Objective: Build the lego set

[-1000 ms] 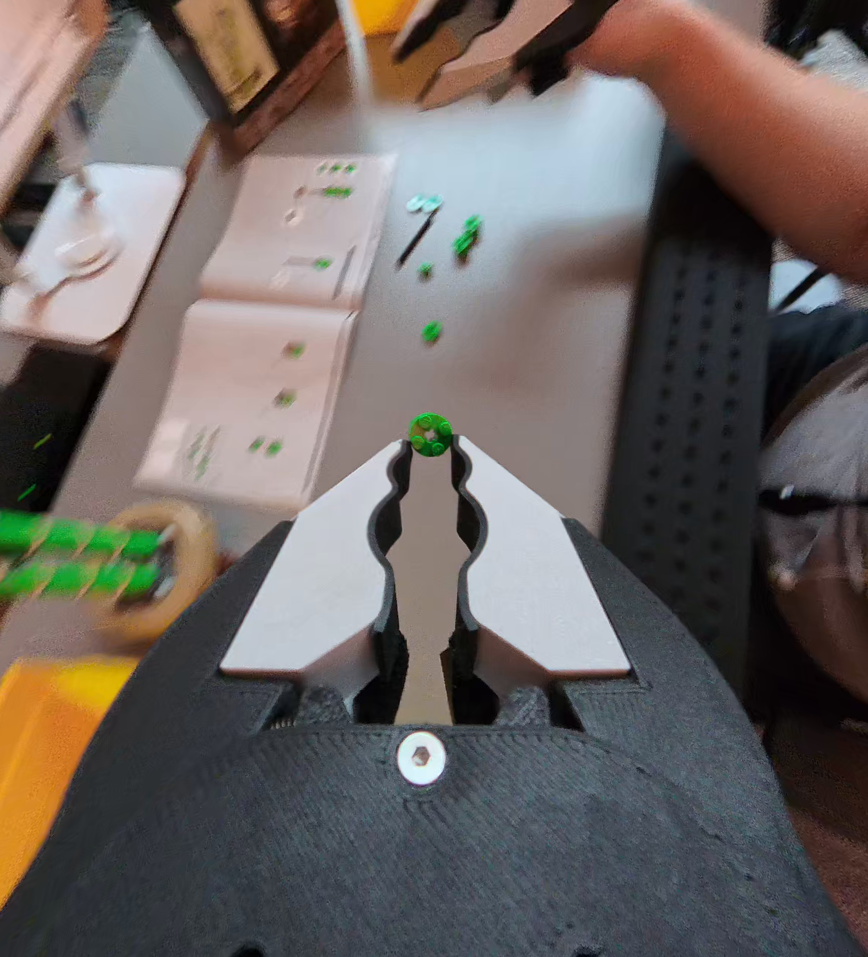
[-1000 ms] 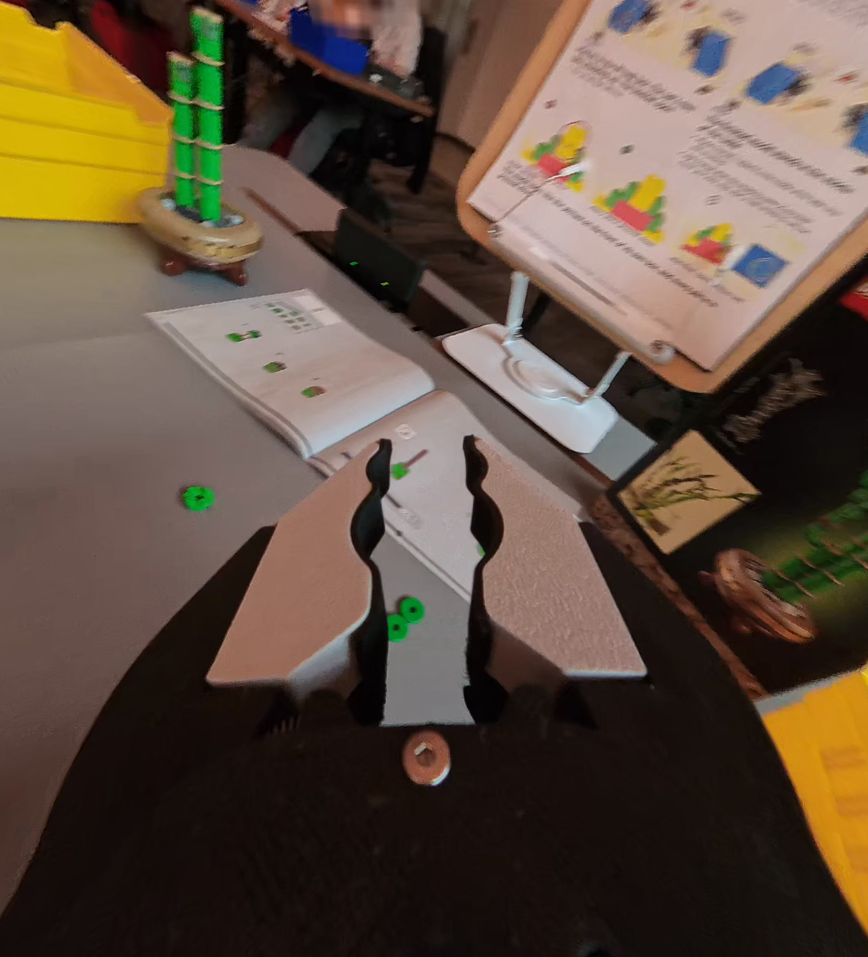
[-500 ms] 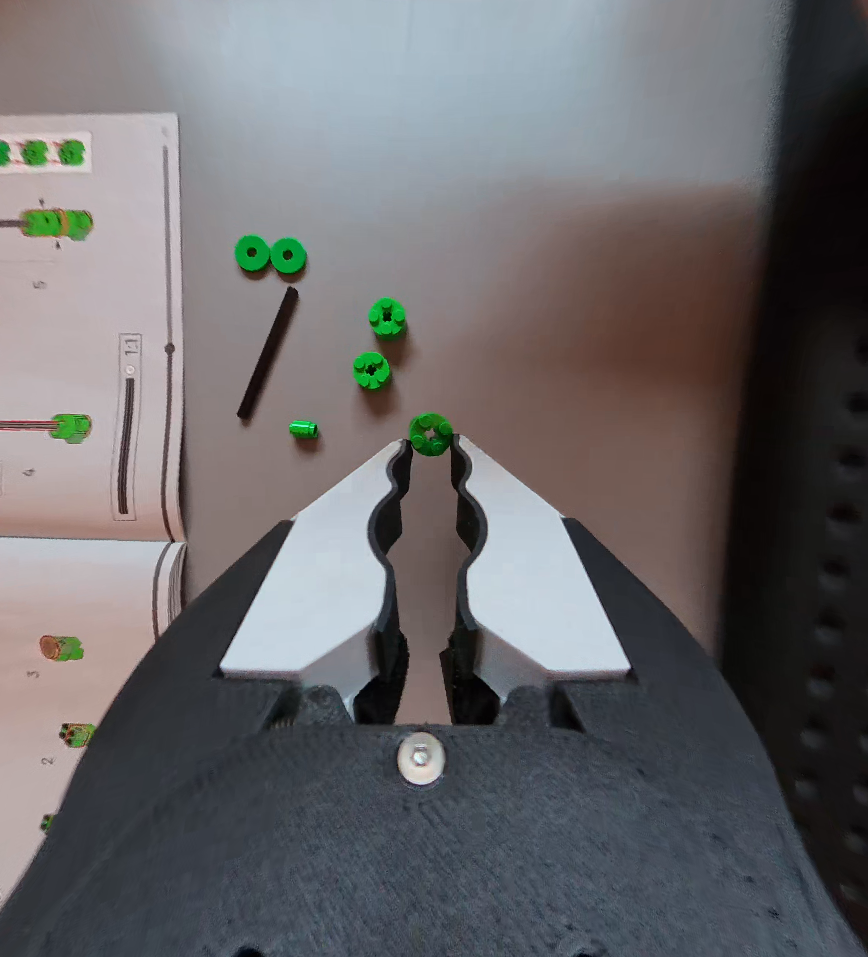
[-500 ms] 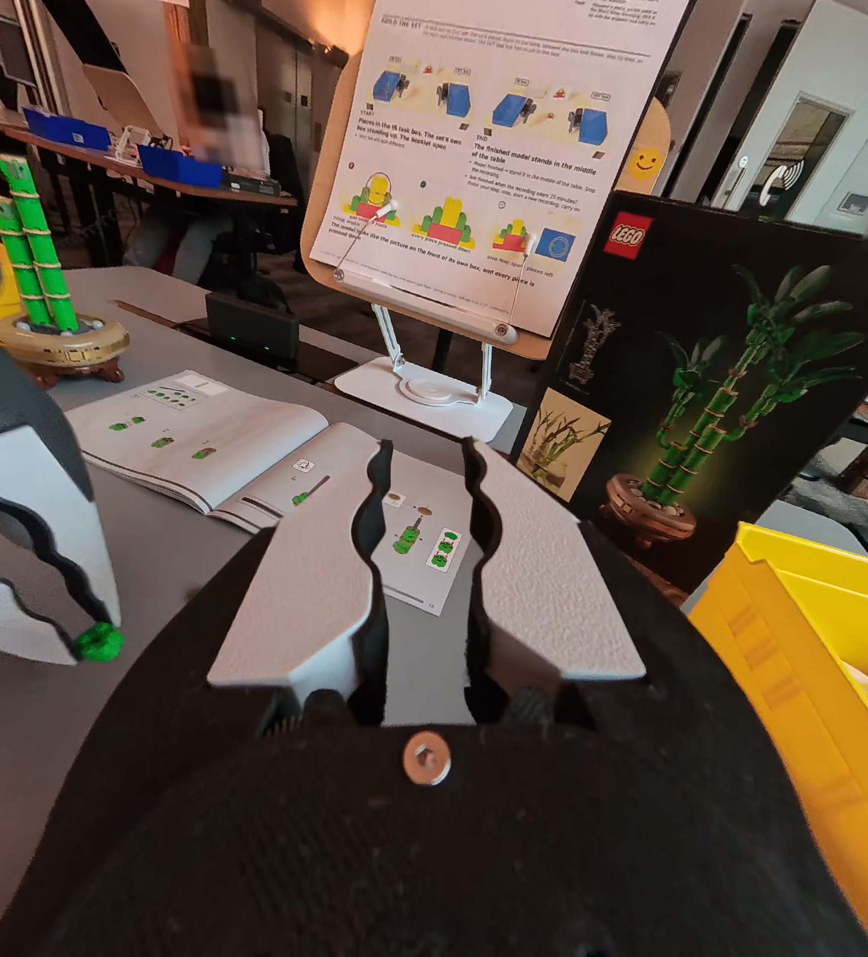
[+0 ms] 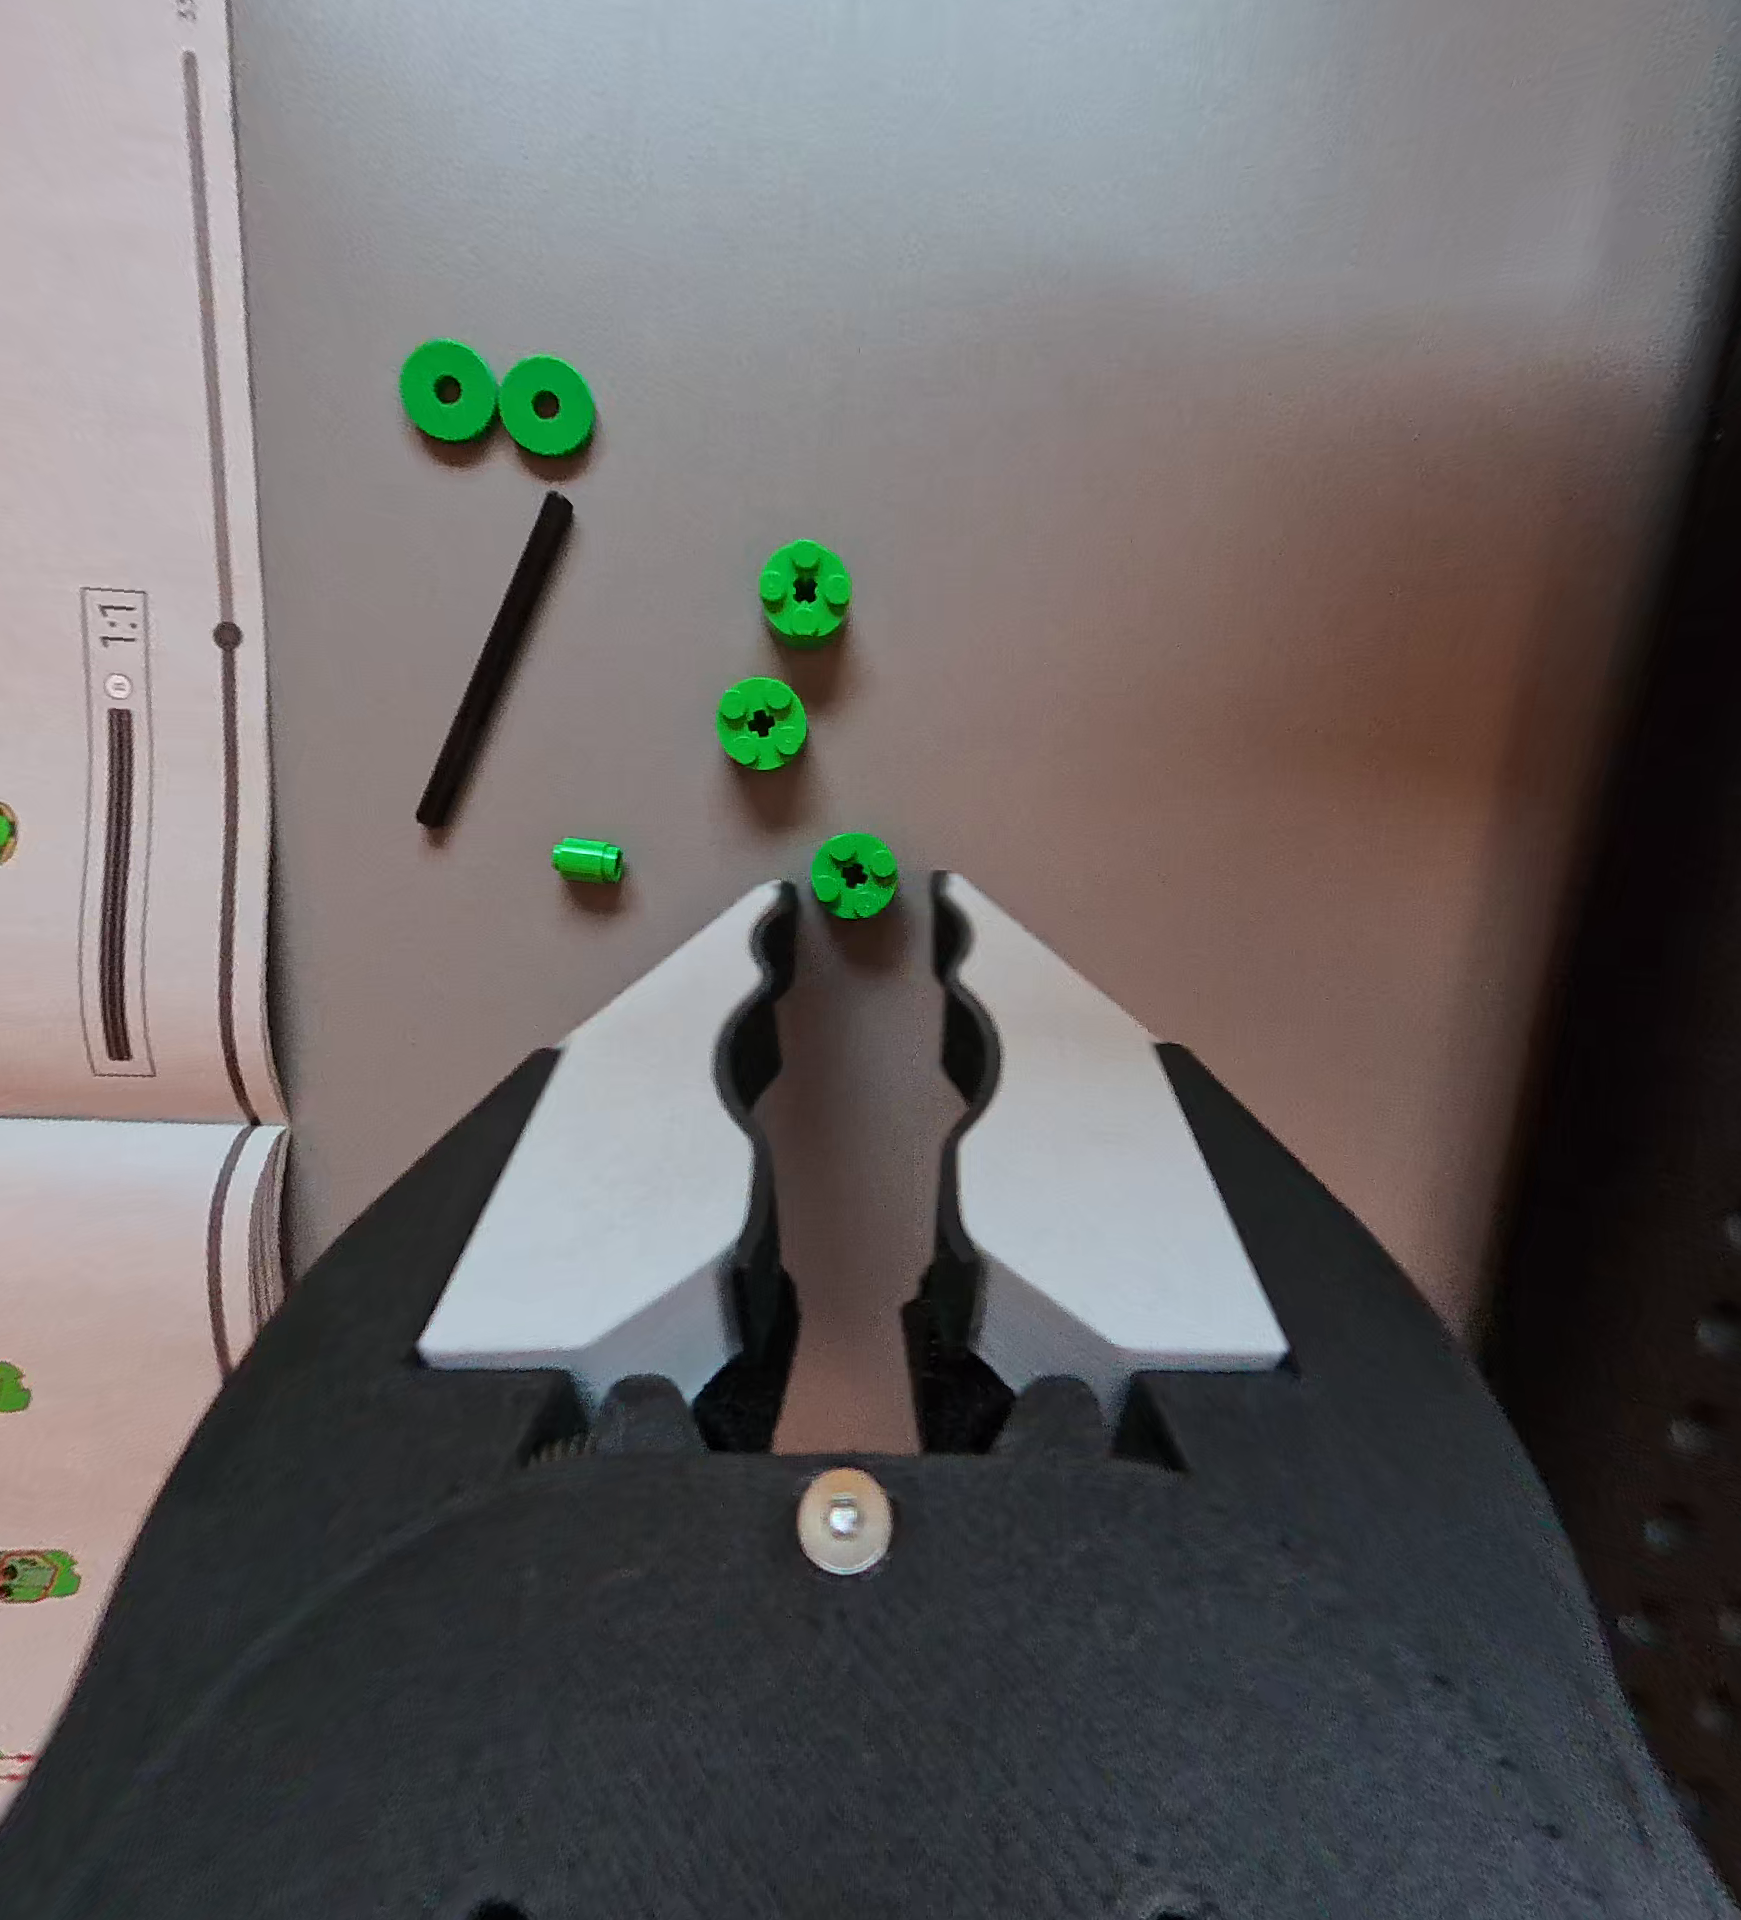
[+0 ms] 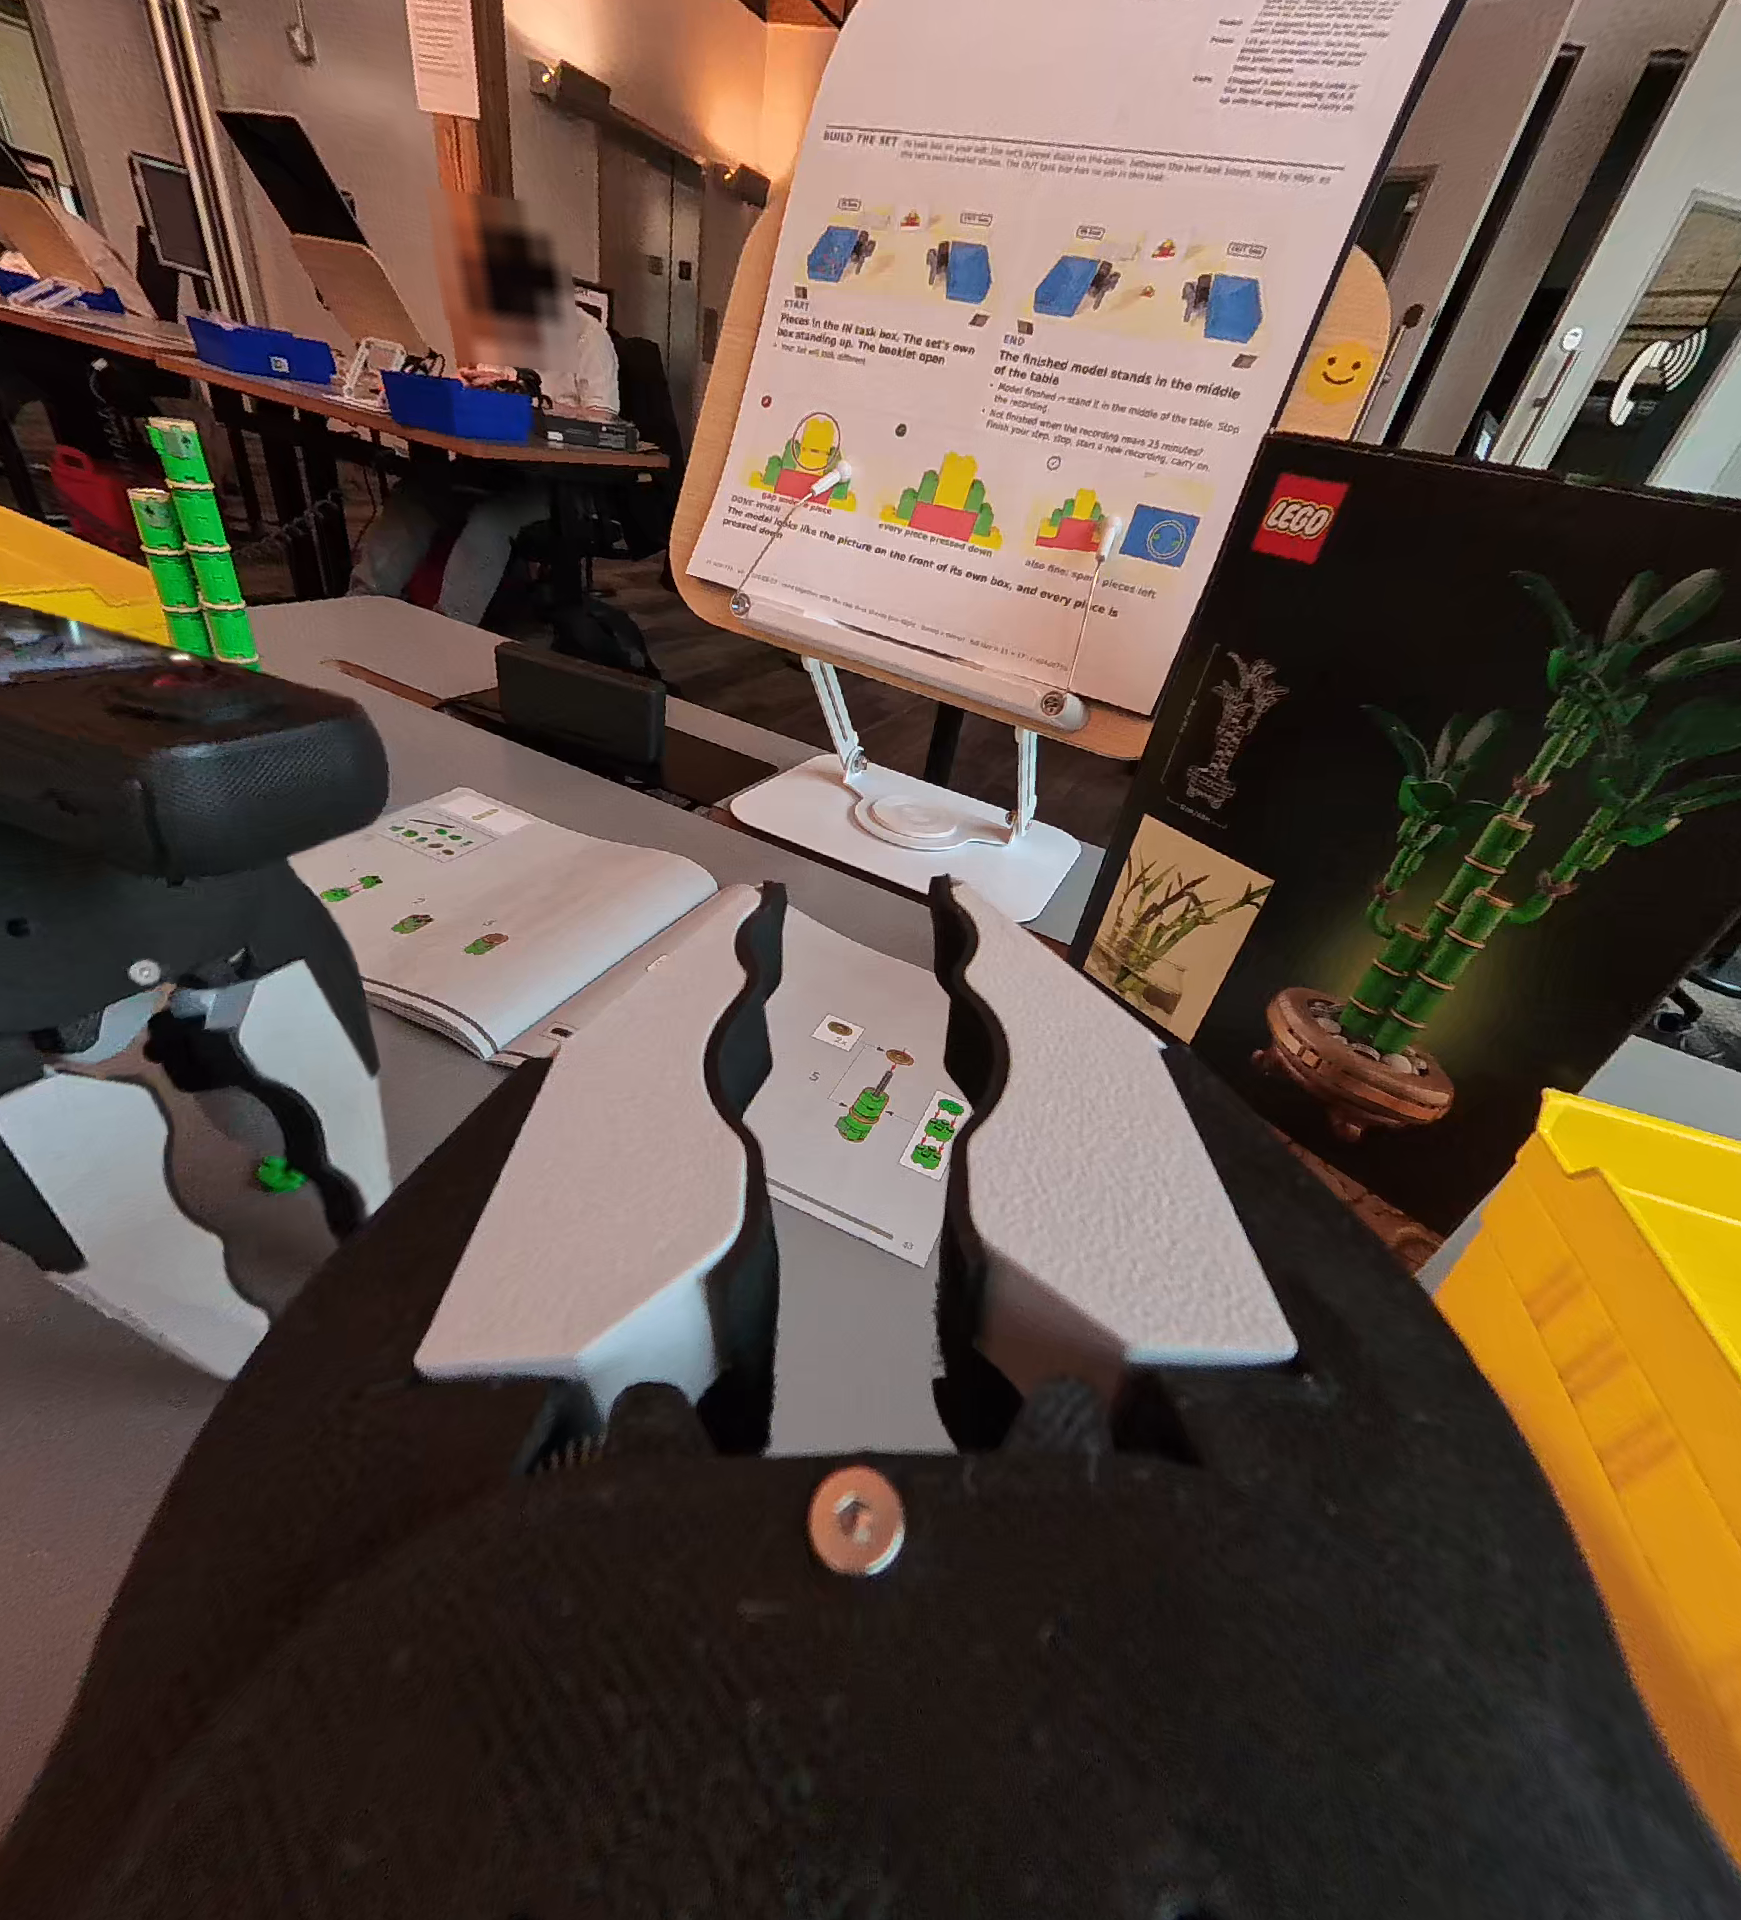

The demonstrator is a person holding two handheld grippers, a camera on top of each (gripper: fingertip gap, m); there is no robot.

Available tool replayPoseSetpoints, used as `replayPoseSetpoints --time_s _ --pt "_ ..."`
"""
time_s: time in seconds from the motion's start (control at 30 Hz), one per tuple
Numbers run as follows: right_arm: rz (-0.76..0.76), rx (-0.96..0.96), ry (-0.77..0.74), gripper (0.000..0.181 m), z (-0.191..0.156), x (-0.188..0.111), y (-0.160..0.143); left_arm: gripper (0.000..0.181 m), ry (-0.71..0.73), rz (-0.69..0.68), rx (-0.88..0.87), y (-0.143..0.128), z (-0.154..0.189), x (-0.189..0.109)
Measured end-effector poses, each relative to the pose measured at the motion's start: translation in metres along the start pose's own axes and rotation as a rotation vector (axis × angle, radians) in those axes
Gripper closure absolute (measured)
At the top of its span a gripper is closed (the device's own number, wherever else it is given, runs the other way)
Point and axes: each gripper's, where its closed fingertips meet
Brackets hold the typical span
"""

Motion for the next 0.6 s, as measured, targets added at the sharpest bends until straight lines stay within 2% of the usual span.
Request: replayPoseSetpoints --time_s 0.07,0.13,0.2,0.27,0.33,0.47,0.53,0.6 --pt "0.006 -0.001 0.003 0.152 -0.001 -0.002 0.001 0.139 -0.006 0.07 -0.031 0.007 0.0 -0.012" --pt "0.014 0.001 0.005 0.152 -0.002 -0.004 0.003 0.141 -0.028 0.216 -0.099 0.015 0.005 -0.047" --pt "0.027 0.013 0.008 0.15 -0.003 -0.005 0.005 0.146 -0.004 0.414 -0.158 0.017 0.008 -0.104" --pt "0.041 0.031 0.031 0.15 -0.007 -0.005 0.008 0.15 0.126 0.605 -0.198 0.001 0.004 -0.174" --pt "0.044 0.036 0.05 0.149 -0.013 -0.004 0.01 0.147 0.334 0.722 -0.243 -0.04 -0.003 -0.243" --pt "0.033 0.005 0.075 0.148 -0.025 0.001 0.01 0.146 0.765 0.781 -0.401 -0.167 -0.003 -0.356" --pt "0.011 -0.015 0.089 0.147 -0.031 0.005 0.005 0.147 0.936 0.826 -0.488 -0.23 0.007 -0.4" --pt "-0.018 -0.047 0.099 0.146 -0.036 0.009 -0.001 0.142 1.003 0.844 -0.577 -0.281 0.019 -0.422"
Point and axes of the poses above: each gripper's, where its closed fingertips meet, x out along the fingers, y out of its top, z = x × y across the jaws, and after that the axes turned 6 degrees about x, right-handed
